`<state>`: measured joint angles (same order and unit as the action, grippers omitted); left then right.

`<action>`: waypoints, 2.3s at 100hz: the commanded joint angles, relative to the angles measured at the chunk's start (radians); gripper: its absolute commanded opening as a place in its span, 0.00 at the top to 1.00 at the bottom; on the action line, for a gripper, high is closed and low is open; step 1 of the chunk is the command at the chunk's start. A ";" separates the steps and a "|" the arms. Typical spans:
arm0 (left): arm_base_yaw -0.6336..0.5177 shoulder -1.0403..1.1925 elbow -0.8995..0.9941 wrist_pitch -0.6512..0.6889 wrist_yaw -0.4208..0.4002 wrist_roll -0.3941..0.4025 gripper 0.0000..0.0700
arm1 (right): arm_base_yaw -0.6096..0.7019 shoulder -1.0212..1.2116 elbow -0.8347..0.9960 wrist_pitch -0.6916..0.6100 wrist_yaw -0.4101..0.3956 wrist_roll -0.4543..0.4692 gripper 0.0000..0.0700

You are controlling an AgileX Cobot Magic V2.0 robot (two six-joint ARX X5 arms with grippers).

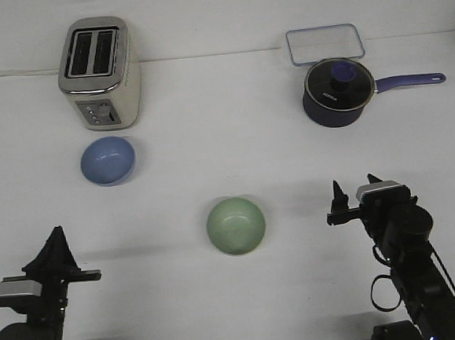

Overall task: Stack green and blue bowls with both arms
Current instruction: 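Reach the left gripper forward to the rim of the light blue bowl, then close the left gripper on the blue bowl rim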

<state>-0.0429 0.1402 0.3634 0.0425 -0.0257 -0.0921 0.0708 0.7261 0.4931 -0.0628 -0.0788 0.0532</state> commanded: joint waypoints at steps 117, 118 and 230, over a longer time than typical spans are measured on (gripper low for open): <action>0.010 1.054 0.806 -0.572 -0.003 -0.029 0.45 | 0.000 0.000 0.010 0.011 0.001 0.010 0.23; 0.012 1.059 0.810 -0.572 -0.003 -0.029 0.45 | 0.000 0.000 0.010 0.011 0.001 0.010 0.23; 0.103 1.809 1.205 -0.640 0.000 0.036 1.00 | 0.000 0.000 0.010 0.011 0.001 0.010 0.23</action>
<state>0.0612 1.9312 1.5490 -0.5957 -0.0265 -0.0715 0.0708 0.7261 0.4931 -0.0628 -0.0788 0.0563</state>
